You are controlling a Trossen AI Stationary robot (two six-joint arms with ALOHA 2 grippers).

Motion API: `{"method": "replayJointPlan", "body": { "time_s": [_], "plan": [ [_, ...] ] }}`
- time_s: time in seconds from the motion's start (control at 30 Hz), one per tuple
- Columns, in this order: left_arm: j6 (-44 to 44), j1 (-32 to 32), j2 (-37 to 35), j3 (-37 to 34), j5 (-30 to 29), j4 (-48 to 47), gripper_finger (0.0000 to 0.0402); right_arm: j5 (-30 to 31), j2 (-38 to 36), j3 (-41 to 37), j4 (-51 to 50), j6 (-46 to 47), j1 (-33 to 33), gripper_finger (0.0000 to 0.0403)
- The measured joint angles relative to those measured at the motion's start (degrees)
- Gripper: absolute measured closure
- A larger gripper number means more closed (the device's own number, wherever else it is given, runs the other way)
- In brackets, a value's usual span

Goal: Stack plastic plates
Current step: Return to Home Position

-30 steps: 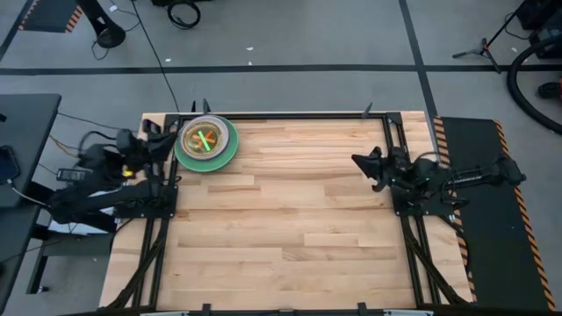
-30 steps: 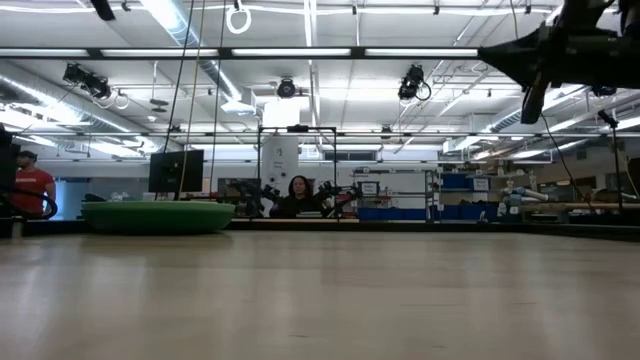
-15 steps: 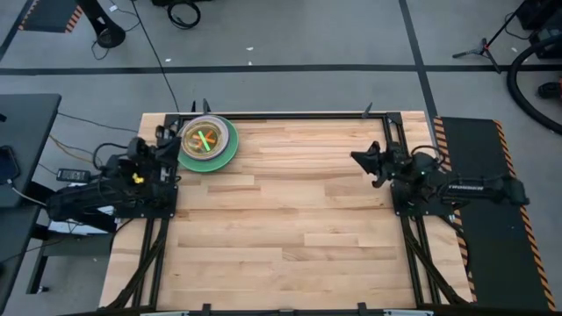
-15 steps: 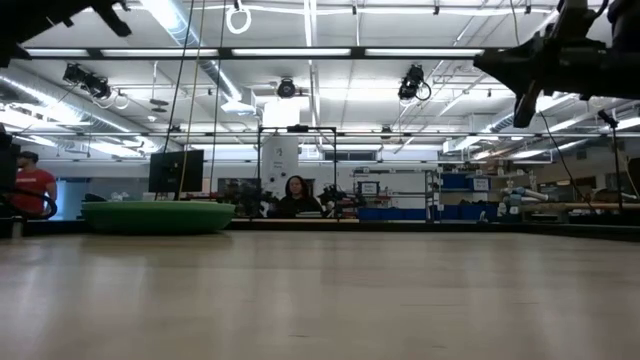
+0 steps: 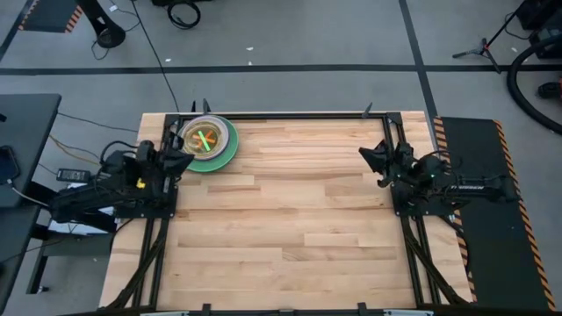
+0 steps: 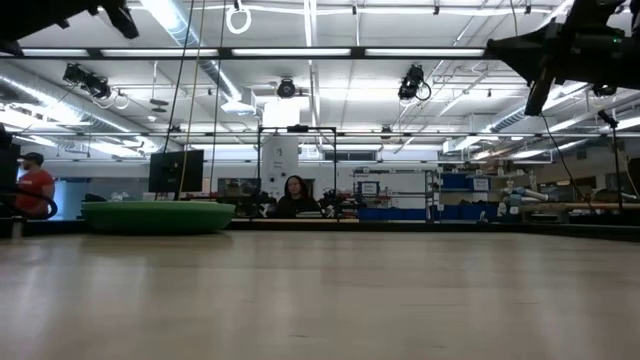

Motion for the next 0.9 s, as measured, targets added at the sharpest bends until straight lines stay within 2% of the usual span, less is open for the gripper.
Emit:
{"method": "replayJointPlan", "body": {
  "time_s": [0.1, 0.17, 0.3, 0.47, 0.6, 0.67, 0.73, 0.8, 0.9],
  "plan": [
    [1.63, 0.02, -2.68, -0.02, -1.32, -8.19, 0.0375, -0.29, -2.49, 0.00, -4.30, 1.20, 0.24, 0.0380],
    [1.38, 0.02, -4.45, -0.02, -1.92, -12.40, 0.0375, -2.56, -4.72, 0.00, -9.17, 1.93, 0.24, 0.0377],
    [-0.05, 0.04, -6.94, -0.04, -0.47, -13.88, 0.0375, -3.81, -8.84, 0.00, -17.11, 3.89, 0.24, 0.0375],
    [-2.15, 0.01, -8.02, -0.02, 1.86, -16.58, 0.0375, -5.43, -8.84, 0.02, -17.24, 1.15, 0.26, 0.0375],
    [-2.54, 0.04, -7.96, -0.02, 1.49, -24.15, 0.0375, -5.95, -8.78, 0.02, -23.06, -0.49, 0.29, 0.0375],
    [-1.72, 0.02, -7.93, -0.04, -1.26, -29.87, 0.0375, -6.16, -8.76, 0.02, -29.08, -0.61, 0.29, 0.0375],
    [-1.34, 0.02, -7.81, -0.07, -6.36, -34.64, 0.0375, -9.92, -7.27, 0.24, -29.67, -3.15, 0.24, 0.0376],
    [-1.84, 0.05, -7.66, -0.76, -10.98, -36.05, 0.0375, -12.42, -6.50, 0.24, -29.51, -5.30, 0.29, 0.0376],
    [-3.08, 0.04, -7.67, -2.45, -12.90, -34.92, 0.0375, -13.60, -5.79, 0.24, -29.30, -6.14, 0.26, 0.0376]
  ]
}}
